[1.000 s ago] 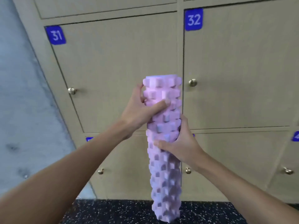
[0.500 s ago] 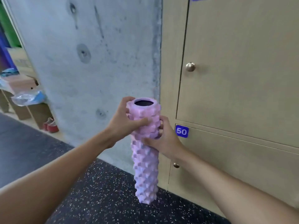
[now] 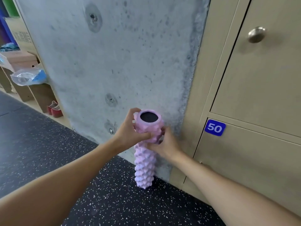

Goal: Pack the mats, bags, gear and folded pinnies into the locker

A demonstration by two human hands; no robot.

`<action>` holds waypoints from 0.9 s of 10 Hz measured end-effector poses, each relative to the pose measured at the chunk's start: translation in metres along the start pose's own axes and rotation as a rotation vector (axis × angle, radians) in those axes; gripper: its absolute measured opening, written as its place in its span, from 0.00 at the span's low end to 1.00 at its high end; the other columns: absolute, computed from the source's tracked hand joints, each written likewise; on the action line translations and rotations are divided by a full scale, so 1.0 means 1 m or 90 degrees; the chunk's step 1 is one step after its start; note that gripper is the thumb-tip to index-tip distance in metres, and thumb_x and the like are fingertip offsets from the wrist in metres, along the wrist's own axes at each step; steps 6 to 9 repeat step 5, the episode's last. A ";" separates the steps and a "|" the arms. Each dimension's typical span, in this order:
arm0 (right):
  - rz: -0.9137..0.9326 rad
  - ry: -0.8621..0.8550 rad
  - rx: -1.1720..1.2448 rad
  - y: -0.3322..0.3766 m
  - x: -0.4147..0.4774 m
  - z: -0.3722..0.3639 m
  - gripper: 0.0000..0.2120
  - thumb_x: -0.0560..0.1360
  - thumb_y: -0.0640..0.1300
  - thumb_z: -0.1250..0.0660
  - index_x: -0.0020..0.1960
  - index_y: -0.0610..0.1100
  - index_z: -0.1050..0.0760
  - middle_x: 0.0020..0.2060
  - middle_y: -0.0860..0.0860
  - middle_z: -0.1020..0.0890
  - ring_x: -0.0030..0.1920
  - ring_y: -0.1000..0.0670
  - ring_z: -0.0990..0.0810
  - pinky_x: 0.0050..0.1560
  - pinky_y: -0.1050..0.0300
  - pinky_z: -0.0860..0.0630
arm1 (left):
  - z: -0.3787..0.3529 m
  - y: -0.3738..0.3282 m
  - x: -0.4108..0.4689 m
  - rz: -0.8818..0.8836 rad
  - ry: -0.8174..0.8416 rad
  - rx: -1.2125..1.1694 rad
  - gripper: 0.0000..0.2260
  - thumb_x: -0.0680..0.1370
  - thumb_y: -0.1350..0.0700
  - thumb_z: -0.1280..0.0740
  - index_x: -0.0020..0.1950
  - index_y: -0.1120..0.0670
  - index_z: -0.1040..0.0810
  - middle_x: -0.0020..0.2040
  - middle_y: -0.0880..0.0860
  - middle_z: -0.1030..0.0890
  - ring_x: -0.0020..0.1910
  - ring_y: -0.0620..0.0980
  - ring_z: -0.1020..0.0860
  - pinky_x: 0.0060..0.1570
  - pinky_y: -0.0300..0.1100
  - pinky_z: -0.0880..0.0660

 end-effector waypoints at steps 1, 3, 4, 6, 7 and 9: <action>-0.007 0.006 0.000 -0.003 0.000 -0.001 0.36 0.63 0.51 0.18 0.61 0.51 0.37 0.51 0.61 0.26 0.51 0.56 0.22 0.55 0.57 0.22 | -0.002 0.010 0.003 0.023 0.000 -0.013 0.34 0.69 0.61 0.21 0.66 0.43 0.36 0.56 0.46 0.25 0.52 0.49 0.20 0.48 0.49 0.19; 0.009 -0.018 -0.018 0.009 0.000 0.007 0.36 0.62 0.52 0.18 0.60 0.51 0.37 0.52 0.59 0.24 0.52 0.54 0.20 0.58 0.46 0.22 | 0.002 0.007 0.009 0.025 0.003 0.029 0.36 0.68 0.53 0.19 0.70 0.44 0.35 0.64 0.48 0.26 0.56 0.39 0.24 0.47 0.30 0.27; 0.019 -0.018 -0.031 0.023 -0.009 0.020 0.35 0.64 0.52 0.19 0.60 0.50 0.38 0.55 0.57 0.24 0.53 0.55 0.21 0.58 0.50 0.23 | 0.005 0.000 0.007 0.033 0.011 0.093 0.39 0.70 0.50 0.21 0.75 0.45 0.38 0.69 0.49 0.32 0.61 0.46 0.27 0.47 0.28 0.31; 0.014 -0.039 -0.097 0.039 -0.024 0.040 0.39 0.67 0.54 0.22 0.69 0.44 0.39 0.59 0.53 0.29 0.58 0.52 0.27 0.56 0.57 0.31 | 0.007 -0.024 -0.002 0.017 -0.017 0.141 0.38 0.71 0.50 0.22 0.76 0.47 0.38 0.69 0.49 0.36 0.62 0.45 0.32 0.49 0.23 0.33; 0.014 -0.039 -0.097 0.039 -0.024 0.040 0.39 0.67 0.54 0.22 0.69 0.44 0.39 0.59 0.53 0.29 0.58 0.52 0.27 0.56 0.57 0.31 | 0.007 -0.024 -0.002 0.017 -0.017 0.141 0.38 0.71 0.50 0.22 0.76 0.47 0.38 0.69 0.49 0.36 0.62 0.45 0.32 0.49 0.23 0.33; 0.014 -0.039 -0.097 0.039 -0.024 0.040 0.39 0.67 0.54 0.22 0.69 0.44 0.39 0.59 0.53 0.29 0.58 0.52 0.27 0.56 0.57 0.31 | 0.007 -0.024 -0.002 0.017 -0.017 0.141 0.38 0.71 0.50 0.22 0.76 0.47 0.38 0.69 0.49 0.36 0.62 0.45 0.32 0.49 0.23 0.33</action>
Point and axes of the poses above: each hand's wrist, its own x-axis towards the middle knuckle, its own z-axis out of the back of the hand, y = z × x, the point moved 4 cm from there along x, towards the middle knuckle
